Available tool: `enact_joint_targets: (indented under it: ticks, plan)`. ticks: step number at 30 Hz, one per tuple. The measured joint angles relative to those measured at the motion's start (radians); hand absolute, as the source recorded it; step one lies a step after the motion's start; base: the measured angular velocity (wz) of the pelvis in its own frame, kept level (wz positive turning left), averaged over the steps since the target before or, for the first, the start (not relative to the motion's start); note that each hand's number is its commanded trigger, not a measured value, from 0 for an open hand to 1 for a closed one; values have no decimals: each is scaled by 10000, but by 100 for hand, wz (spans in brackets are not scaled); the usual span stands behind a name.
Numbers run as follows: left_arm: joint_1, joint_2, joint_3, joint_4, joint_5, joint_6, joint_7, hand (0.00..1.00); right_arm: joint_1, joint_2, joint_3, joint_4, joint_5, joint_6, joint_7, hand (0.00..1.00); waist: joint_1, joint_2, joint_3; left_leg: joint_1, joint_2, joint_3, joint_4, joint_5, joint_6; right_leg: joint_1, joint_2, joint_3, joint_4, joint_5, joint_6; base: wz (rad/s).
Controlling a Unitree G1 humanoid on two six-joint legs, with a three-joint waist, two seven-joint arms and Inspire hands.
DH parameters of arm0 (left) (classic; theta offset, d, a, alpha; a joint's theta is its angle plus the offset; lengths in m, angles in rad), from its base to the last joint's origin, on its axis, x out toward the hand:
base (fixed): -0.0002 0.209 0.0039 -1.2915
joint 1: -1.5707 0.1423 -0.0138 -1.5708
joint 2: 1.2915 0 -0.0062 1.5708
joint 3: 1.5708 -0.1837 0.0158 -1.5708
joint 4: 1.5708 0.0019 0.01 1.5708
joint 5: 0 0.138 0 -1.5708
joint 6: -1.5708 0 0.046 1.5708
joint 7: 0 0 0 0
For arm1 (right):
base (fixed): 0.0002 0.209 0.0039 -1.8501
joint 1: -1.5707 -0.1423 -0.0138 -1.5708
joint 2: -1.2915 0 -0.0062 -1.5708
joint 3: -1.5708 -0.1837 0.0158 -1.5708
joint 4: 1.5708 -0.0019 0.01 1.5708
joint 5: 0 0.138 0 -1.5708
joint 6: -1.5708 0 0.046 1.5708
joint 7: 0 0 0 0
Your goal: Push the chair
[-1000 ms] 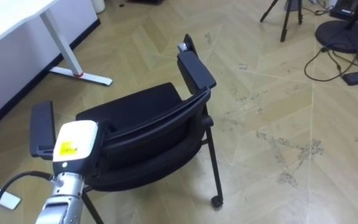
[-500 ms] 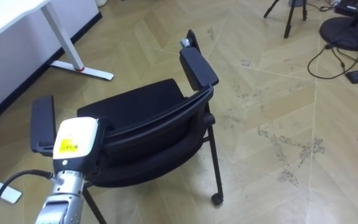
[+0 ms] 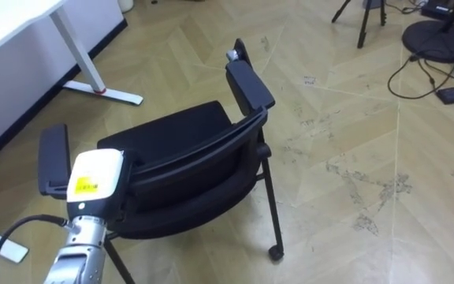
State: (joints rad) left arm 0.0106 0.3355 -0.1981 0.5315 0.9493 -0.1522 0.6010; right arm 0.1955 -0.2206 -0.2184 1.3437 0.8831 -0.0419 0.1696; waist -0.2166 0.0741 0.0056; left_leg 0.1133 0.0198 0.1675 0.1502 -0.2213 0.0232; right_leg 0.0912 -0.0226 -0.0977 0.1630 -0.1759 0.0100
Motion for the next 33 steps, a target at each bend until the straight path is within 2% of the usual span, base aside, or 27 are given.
enact_joint_targets:
  ticks: [6, 8, 9, 12, 13, 15, 17, 18, 20, 21, 23, 25, 27, 29, 32, 33]
  plan:
    - [0, 218, 175, 50, -111, -149, -8, 100, 662, -1, -619, -1030, 55, -104, 44, 0, -40, -3, 3, -66, 1, 286, 12, -3, -6, -296, 56, 334, 232, 1, -2, -15]
    - [1, 454, 181, 58, -299, -228, 51, 100, 1062, -5, -809, -1739, 102, -147, -81, 0, -96, -19, 1, -185, 8, 485, 38, -3, -6, -486, 75, 488, 280, 10, -18, -21]
    - [2, 569, 190, 96, -459, -220, 150, 100, 1263, -8, -1004, -2096, 137, -229, -222, 0, -244, -25, -7, -295, 28, 495, 94, -3, -5, -616, 73, 529, 380, 10, -17, -15]
    - [1, 971, 379, 318, -792, -349, 283, 100, 1427, -8, -1959, -2605, 730, -333, -709, 0, -526, -61, -20, -435, 41, 716, 172, -3, -5, -921, 93, 732, 620, 9, -18, -19]
    - [1, 1168, 428, 574, -919, -463, 470, 100, 1438, -29, -2458, -2761, 1129, -358, -928, 0, -716, -181, 5, -461, 41, 774, 190, -3, -5, -970, 102, 782, 665, 8, -18, -14]
    - [5, 1365, 716, 1012, -942, -739, 637, 100, 1628, -23, -3412, -3458, 1455, -403, -1378, 0, -1057, -286, -13, -482, 29, 784, 218, -3, -5, -1040, 101, 827, 787, -26, -24, -8]
    - [15, 1480, 1003, 1187, -936, -787, 645, 100, 1952, -38, -4324, -4611, 1459, -484, -2023, 0, -1270, -375, -43, -558, 16, 810, 268, -8, 2, -1125, 94, 904, 840, -57, -24, -5]
    - [30, 1568, 1191, 1185, -917, -798, 652, 100, 2138, -53, -4795, -5490, 1407, -620, -2535, 0, -1372, -417, -77, -677, 10, 818, 360, -11, 8, -1244, 85, 945, 932, -86, -23, -4]
    - [29, 1824, 1224, 1187, -926, -796, 831, 100, 2239, -165, -5069, -6550, 1214, -1024, -3284, 0, -1435, -603, -114, -719, 33, 877, 425, -11, 8, -1289, 101, 976, 938, -81, -32, -6]
    - [29, 1944, 1228, 1189, -921, -779, 912, 100, 2245, -256, -5274, -7191, 880, -1213, -3775, 0, -1527, -736, -124, -722, 40, 881, 462, -11, 7, -1288, 113, 1018, 944, -70, -42, -4]
    - [33, 1974, 1324, 1188, -818, -756, 917, 100, 2071, -458, -5695, -8358, 15, -1296, -4618, 0, -1557, -789, -144, -717, 31, 908, 473, -17, 16, -1290, 115, 1089, 944, -51, -20, -8]
    - [31, 1990, 1338, 1148, -821, -756, 927, 100, 1676, -1060, -5747, -9699, -1336, -1407, -5658, 0, -1627, -789, -127, -789, 15, 971, 495, -36, 51, -1407, 106, 1122, 956, -15, 20, -11]
    - [26, 2001, 1364, 1039, -810, -751, 945, 100, 1158, -1541, -5788, -10275, -2456, -1491, -6140, 0, -1621, -813, -120, -861, 13, 969, 538, -42, 64, -1455, 104, 1151, 952, 17, 30, 0]
    - [19, 1999, 1367, 1016, -742, -755, 945, 100, 599, -1786, -5876, -10992, -3372, -1515, -6610, 0, -1597, -816, -111, -853, 25, 979, 540, -42, 64, -1461, 125, 1216, 957, 18, 29, 0]
    - [4, 1952, 1366, 891, -723, -754, 943, 100, -33, -1863, -5738, -12922, -5195, -1544, -7191, 0, -1493, -750, -61, -868, 42, 1000, 553, -41, 60, -1505, 132, 1193, 937, 26, 15, -2]
    - [-22, 1896, 1365, 853, -657, -754, 934, 100, -276, -1929, -5504, -13496, -5786, -1580, -7351, 0, -1316, -740, -56, -825, 46, 1049, 538, -41, 60, -1494, 140, 1240, 933, 30, 10, -7]
